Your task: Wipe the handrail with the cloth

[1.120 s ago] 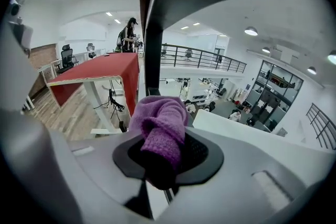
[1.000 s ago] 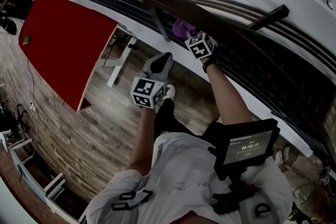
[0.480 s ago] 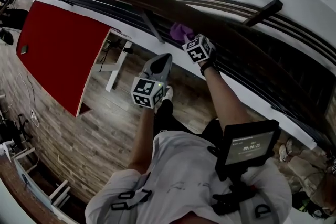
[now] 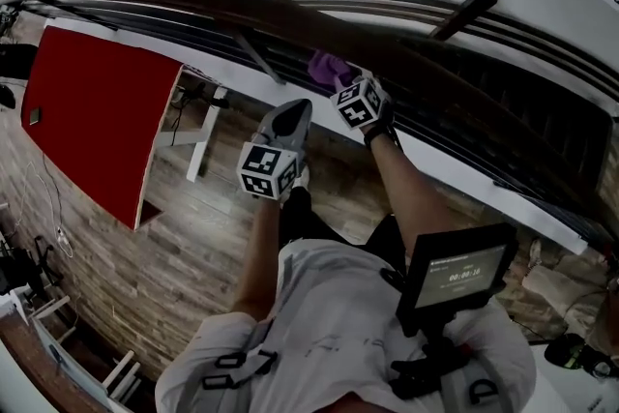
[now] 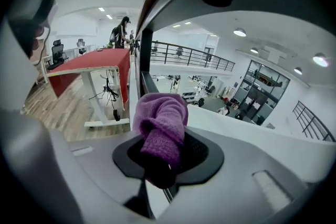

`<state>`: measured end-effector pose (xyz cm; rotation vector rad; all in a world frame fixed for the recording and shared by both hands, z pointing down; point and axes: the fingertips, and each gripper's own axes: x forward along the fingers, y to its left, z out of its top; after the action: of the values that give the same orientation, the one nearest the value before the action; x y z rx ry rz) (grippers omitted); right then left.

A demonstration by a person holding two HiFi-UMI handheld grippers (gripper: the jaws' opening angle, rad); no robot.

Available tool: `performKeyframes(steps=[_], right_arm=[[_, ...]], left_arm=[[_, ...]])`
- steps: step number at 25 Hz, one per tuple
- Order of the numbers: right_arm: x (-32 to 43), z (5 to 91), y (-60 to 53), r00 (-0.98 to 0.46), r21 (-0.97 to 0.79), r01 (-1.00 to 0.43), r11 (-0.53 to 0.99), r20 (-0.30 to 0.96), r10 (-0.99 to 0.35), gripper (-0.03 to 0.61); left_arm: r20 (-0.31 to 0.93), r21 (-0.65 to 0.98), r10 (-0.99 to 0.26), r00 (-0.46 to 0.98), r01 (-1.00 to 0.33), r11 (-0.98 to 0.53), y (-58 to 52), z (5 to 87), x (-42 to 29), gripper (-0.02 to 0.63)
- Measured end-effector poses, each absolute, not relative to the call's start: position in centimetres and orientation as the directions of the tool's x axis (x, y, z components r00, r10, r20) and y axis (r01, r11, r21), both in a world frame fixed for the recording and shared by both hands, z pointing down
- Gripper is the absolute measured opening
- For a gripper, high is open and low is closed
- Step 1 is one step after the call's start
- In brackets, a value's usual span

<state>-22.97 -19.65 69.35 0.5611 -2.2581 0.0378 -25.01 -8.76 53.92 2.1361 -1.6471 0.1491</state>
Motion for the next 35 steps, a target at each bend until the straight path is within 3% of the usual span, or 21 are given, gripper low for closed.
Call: performKeyframes(steps=[35], right_arm=[[-7.8, 68.9, -20.0, -0.548, 0.053, -0.576, 0.816, 0.716, -0.433, 0.095]], left_arm=[[0.347, 0.246, -0.798, 0.493, -0.869, -0.430, -11.4, 52.4, -12.4, 0.001]])
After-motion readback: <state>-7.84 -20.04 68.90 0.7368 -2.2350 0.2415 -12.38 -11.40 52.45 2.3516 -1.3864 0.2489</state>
